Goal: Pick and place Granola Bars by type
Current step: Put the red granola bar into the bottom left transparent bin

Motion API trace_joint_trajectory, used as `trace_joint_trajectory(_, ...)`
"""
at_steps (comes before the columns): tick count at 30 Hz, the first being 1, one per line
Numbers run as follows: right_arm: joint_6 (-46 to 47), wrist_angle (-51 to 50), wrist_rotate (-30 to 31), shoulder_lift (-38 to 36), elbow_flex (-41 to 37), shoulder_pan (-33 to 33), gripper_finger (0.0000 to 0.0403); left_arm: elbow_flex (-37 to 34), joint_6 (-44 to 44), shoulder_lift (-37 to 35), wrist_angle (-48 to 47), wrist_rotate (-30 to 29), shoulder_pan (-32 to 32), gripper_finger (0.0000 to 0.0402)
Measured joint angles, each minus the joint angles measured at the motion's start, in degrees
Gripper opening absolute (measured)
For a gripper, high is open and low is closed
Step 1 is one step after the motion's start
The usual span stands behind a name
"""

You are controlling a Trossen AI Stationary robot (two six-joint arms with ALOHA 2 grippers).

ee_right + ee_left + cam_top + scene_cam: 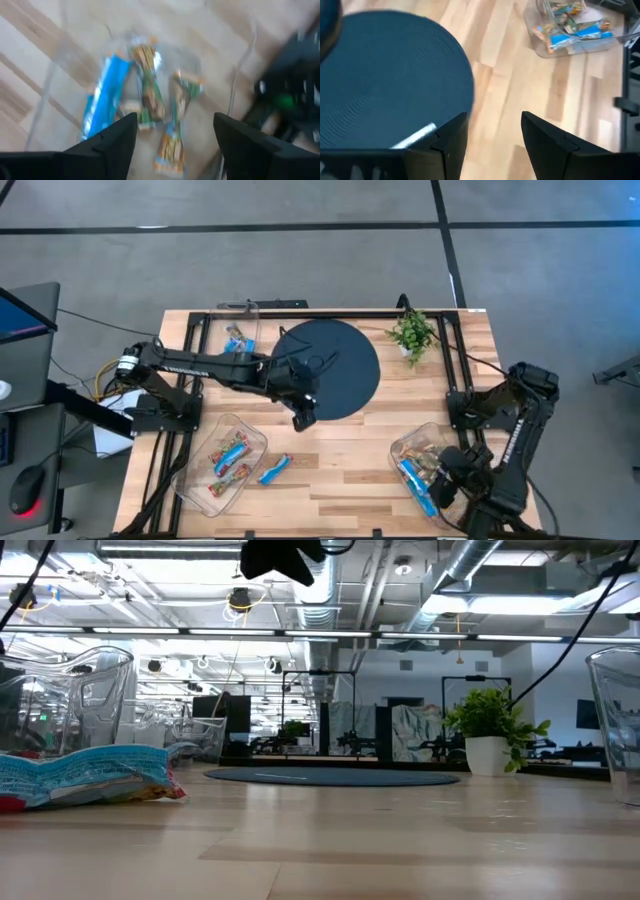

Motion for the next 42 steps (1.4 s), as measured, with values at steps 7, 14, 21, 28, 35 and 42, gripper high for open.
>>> trace_joint_trajectory(7, 0.5, -3.6, 16.6, 0.0, 0.0, 4.4, 0.0254, 0.0, -8.2, 2.0, -0.3, -5.1, -7.1, 0.0177)
trace_joint_trajectory(14, -2.2, -3.8, 23.9, 0.0, 0.0, 4.8, 0.0254, 0.0, -11.0, 8.8, 0.4, -7.8, -14.3, 0.0177)
trace_joint_trajectory(21, -3.8, -3.6, 23.8, -0.1, 0.0, 5.5, 0.0254, 0.0, -15.7, 17.1, -3.9, -4.8, -17.6, 0.0177)
trace_joint_trajectory(28, -3.3, -2.9, 23.5, -0.1, 0.0, 6.7, 0.0254, 0.0, -14.6, 21.1, -8.2, -3.7, -19.9, 0.0177)
trace_joint_trajectory(35, -2.9, -3.0, 23.6, 0.0, 0.0, 6.5, 0.0254, 0.0, -18.3, 21.6, -13.6, -3.6, -19.9, 0.0177)
trace_joint_trajectory(42, -2.9, -3.4, 23.8, 0.0, 0.0, 6.5, 0.0254, 0.0, -20.1, 21.6, -18.2, -2.0, -20.7, 0.0177)
